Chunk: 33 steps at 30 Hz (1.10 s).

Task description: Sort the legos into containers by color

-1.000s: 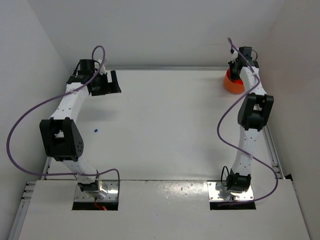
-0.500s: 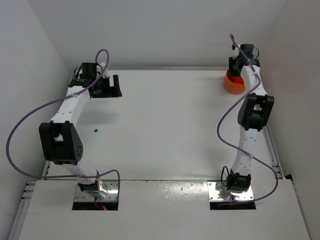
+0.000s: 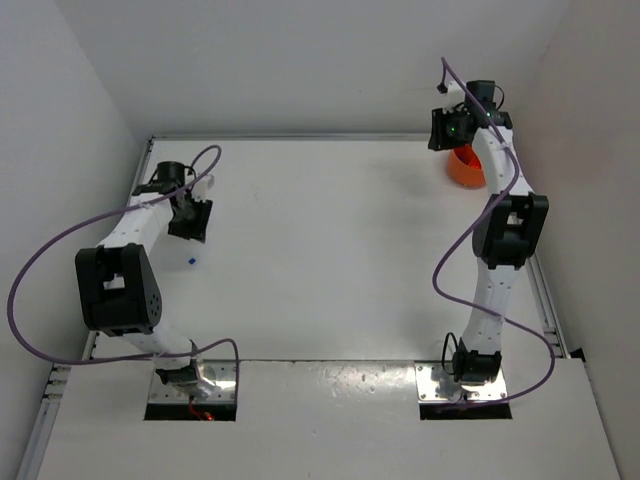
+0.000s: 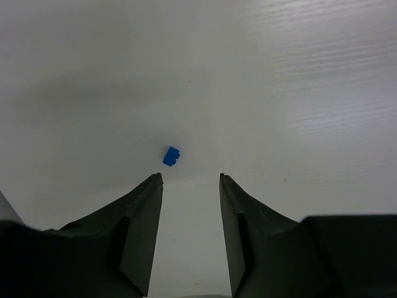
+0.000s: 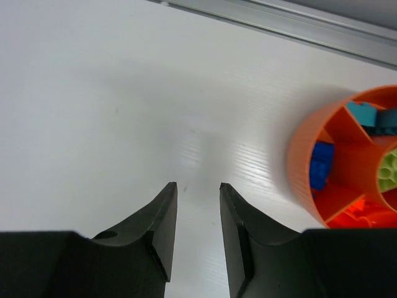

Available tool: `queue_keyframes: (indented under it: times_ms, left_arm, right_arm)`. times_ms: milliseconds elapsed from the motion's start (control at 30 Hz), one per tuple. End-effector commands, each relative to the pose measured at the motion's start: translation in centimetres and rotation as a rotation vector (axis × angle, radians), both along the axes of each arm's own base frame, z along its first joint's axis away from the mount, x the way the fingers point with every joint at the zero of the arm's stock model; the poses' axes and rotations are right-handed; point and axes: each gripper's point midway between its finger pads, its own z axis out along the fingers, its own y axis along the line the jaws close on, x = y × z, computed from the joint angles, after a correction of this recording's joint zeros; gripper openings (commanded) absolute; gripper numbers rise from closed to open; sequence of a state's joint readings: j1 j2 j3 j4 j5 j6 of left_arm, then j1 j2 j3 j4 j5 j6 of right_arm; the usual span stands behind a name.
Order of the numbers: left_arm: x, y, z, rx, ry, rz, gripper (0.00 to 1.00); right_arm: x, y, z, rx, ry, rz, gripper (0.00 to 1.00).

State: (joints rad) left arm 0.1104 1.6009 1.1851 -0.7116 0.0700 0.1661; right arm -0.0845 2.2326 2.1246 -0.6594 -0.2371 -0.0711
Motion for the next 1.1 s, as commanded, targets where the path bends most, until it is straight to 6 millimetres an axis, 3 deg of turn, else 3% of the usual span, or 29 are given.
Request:
queue_keyframes:
  times_ms: [0,167,300,367,400,767,867,967,1000,1067]
  left_arm:
    - [-1.5,2.7,-1.9,0.128,0.081,-0.044,0.46]
    - [-1.8,3.4,-4.0,0.146,0.132,-0.069,0.45]
    - [-1.6,3.7,-6.2,0.157,0.169,-0.087,0.42]
    - [-1.4,3.7,-6.5,0.161,0.170,-0.097,0.42]
    - [-1.5,3.5,-6.9,0.149,0.181,-0.102,0.41]
    - [-1.9,3.6,-9.7,0.132,0.230,-0.145,0.34]
    - [-2.9,3.3,-10.6,0.119,0.259,-0.159,0.25]
    - [-3.3,3.5,-10.8,0.115,0.270,-0.151,0.14]
    - [-3.2,2.7,-10.9,0.070,0.259,-0.166,0.06]
    - [-2.5,1.5,-9.2,-0.004,0.206,-0.182,0.01]
  right_arm:
    - [-0.7,1.7,2.8,0.029,-0.047,0.067,0.34]
    - [-0.9,2.4,2.7,0.030,-0.041,0.089,0.35]
    - [-1.0,2.9,2.7,0.031,-0.041,0.098,0.49]
    - [-1.1,3.2,2.5,0.019,-0.033,0.107,0.64]
    - [-1.1,3.1,2.5,0.012,-0.033,0.101,0.66]
    - [-1.3,4.6,2.6,0.000,-0.037,0.140,0.68]
    - [-1.3,4.6,2.6,0.000,-0.037,0.141,0.66]
    - [-1.5,5.7,2.7,0.024,-0.039,0.173,0.65]
    - [-1.8,6.5,2.5,0.060,-0.032,0.209,0.65]
    - [-3.0,7.8,2.2,0.128,-0.003,0.252,0.63]
